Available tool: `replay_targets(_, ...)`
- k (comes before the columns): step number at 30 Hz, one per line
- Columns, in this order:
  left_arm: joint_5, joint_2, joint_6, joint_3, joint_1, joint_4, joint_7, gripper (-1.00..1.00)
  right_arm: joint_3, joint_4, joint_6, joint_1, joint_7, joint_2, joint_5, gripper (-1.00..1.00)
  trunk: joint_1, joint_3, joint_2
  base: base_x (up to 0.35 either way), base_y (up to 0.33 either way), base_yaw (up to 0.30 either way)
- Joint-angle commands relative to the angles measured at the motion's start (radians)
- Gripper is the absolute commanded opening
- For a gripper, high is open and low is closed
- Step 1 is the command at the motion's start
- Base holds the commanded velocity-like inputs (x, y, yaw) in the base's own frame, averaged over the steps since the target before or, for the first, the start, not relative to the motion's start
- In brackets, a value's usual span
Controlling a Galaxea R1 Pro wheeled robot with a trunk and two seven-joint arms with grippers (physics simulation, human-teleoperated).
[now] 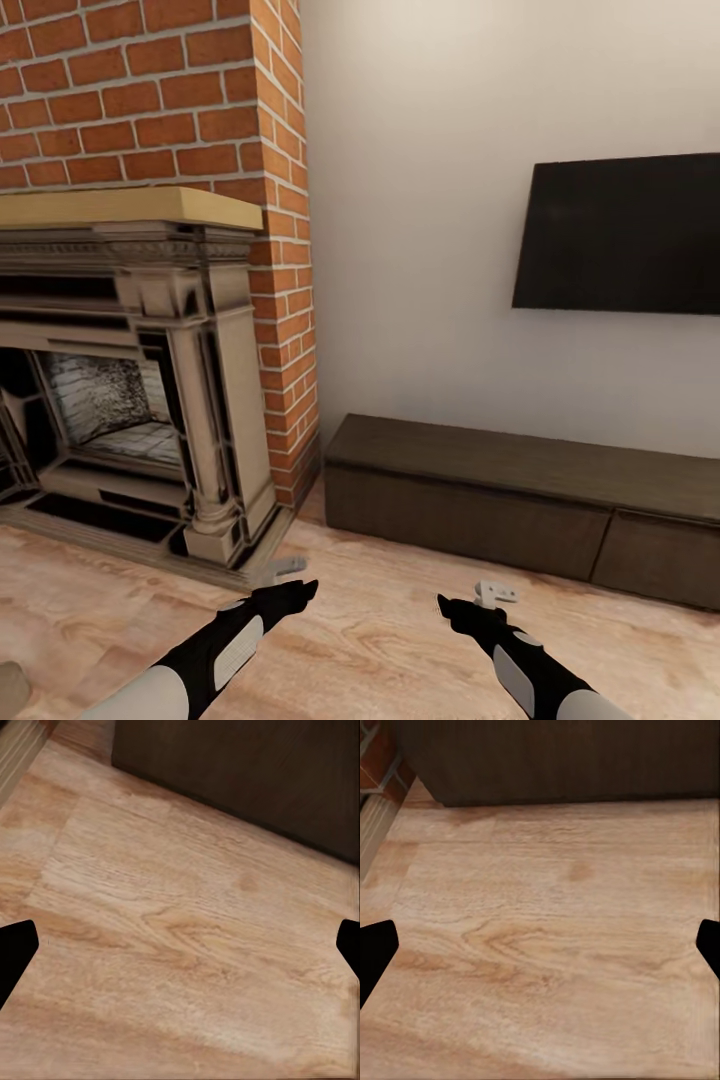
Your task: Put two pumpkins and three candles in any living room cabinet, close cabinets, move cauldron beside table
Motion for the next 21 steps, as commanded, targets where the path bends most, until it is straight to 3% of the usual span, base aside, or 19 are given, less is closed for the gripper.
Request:
replay_targets(1, 0.005, 0.001, 0.003, -0.002, 0.0, -0.001, 0.0, 1.0, 0.007, 0.002, -0.004, -0.001, 0.003, -0.001, -0.011, 1.0, 0.0, -0.001, 0.0, 0.0, 0.0, -0.292)
replay_targets(9, 0.004, 0.0, 0.001, -0.002, 0.001, 0.001, 0.001, 1.0, 0.0, 0.001, -0.004, -0.001, 0.005, -0.003, -0.011, 1.0, 0.0, 0.002, 0.0, 0.0, 0.0, -0.292)
replay_targets(11, 0.004, 0.0, 0.001, -0.002, 0.001, 0.002, 0.001, 1.0, -0.02, 0.001, -0.004, -0.001, 0.006, -0.003, -0.01, 1.0, 0.0, 0.003, 0.0, 0.0, 0.0, -0.292)
replay_targets(15, 0.003, 0.0, 0.001, -0.002, 0.001, 0.004, 0.001, 1.0, -0.096, 0.0, -0.004, -0.001, 0.03, -0.004, -0.007, 1.0, 0.0, 0.004, 0.0, 0.038, -0.029, -0.292)
replay_targets(21, 0.003, -0.001, 0.0, -0.002, 0.0, 0.003, 0.001, 1.0, -0.124, 0.001, -0.004, 0.0, 0.066, -0.016, -0.009, 1.0, 0.0, 0.007, 0.0, 0.186, -0.046, -0.292)
